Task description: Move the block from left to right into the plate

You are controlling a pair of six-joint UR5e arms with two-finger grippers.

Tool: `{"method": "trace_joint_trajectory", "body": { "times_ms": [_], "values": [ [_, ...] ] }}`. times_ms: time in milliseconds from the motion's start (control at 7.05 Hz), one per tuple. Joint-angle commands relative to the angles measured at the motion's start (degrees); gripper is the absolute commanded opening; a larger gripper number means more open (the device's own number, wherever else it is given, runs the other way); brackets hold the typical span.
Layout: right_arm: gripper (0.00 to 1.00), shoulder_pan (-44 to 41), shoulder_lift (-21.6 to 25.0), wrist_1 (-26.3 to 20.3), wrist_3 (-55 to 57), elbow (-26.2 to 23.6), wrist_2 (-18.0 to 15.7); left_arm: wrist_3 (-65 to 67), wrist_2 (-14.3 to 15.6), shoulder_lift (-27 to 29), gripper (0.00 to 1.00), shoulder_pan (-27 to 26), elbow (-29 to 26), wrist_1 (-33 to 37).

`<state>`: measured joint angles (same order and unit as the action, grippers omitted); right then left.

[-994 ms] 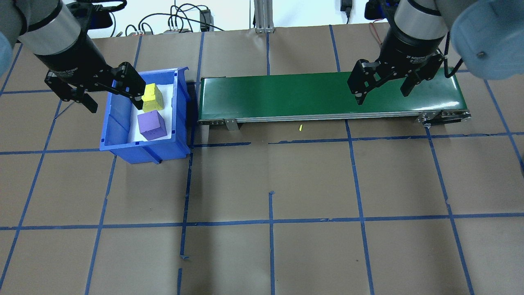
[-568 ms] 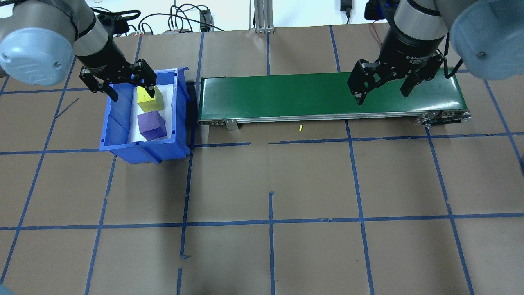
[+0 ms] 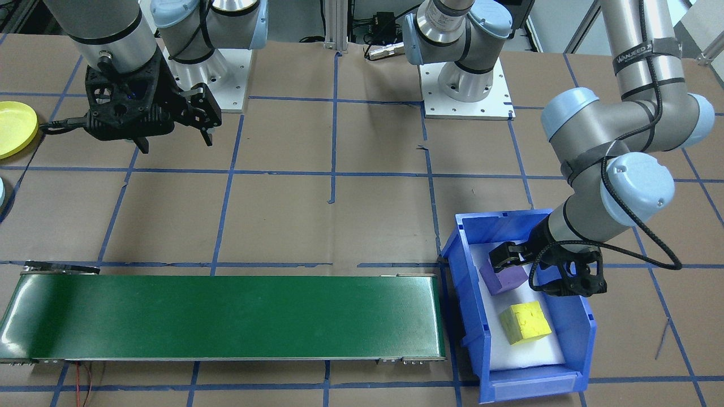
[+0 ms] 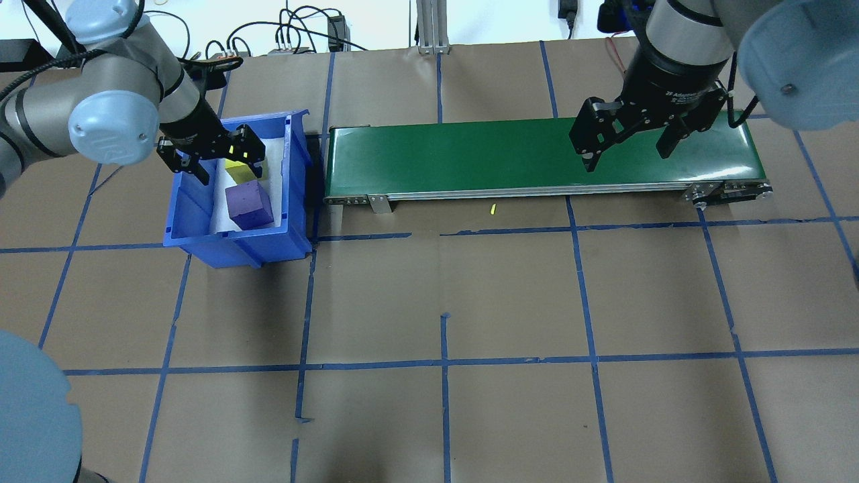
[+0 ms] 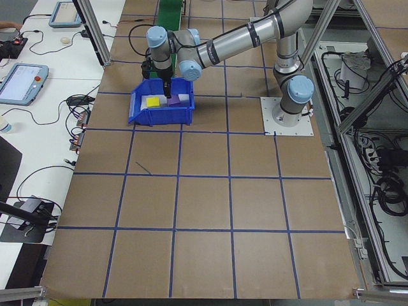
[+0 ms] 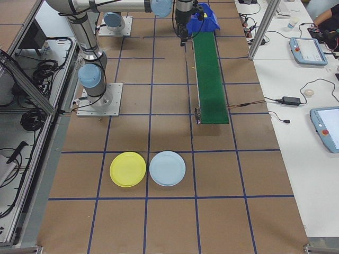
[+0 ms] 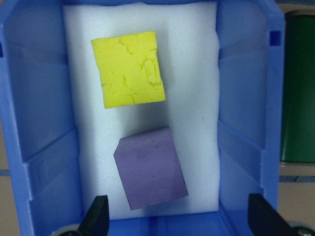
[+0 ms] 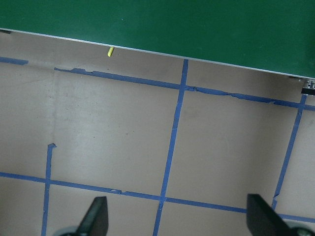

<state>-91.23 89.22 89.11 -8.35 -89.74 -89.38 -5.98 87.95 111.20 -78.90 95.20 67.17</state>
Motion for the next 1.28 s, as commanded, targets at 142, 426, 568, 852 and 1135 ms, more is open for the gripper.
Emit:
{"method": "trace_joint_trajectory", "body": {
  "times_ms": [142,426,568,852,1135],
  "values": [
    [1.0,0.0,0.1,0.0,0.0,0.0,0.0,5.7,-0.3,1.6,0.98,0.3,4.7,-5.4],
    [1.0,-0.1,0.1,0.0,0.0,-0.1,0.0,4.7,-0.4,3.5,0.59,0.3,4.9,-6.8],
    [1.0,-0.1,0.1,-0.1,0.0,-0.2,0.0,3.4,-0.3,3.4,0.39,0.3,3.9,-7.0],
    [1.0,-0.1,0.1,0.0,0.0,-0.2,0.0,3.3,-0.2,0.5,0.36,0.1,0.0,-2.5],
    [1.0,-0.1,0.1,0.0,0.0,-0.2,0.0,3.3,0.0,-5.1,0.36,-2.4,-5.5,7.9]
  ]
}}
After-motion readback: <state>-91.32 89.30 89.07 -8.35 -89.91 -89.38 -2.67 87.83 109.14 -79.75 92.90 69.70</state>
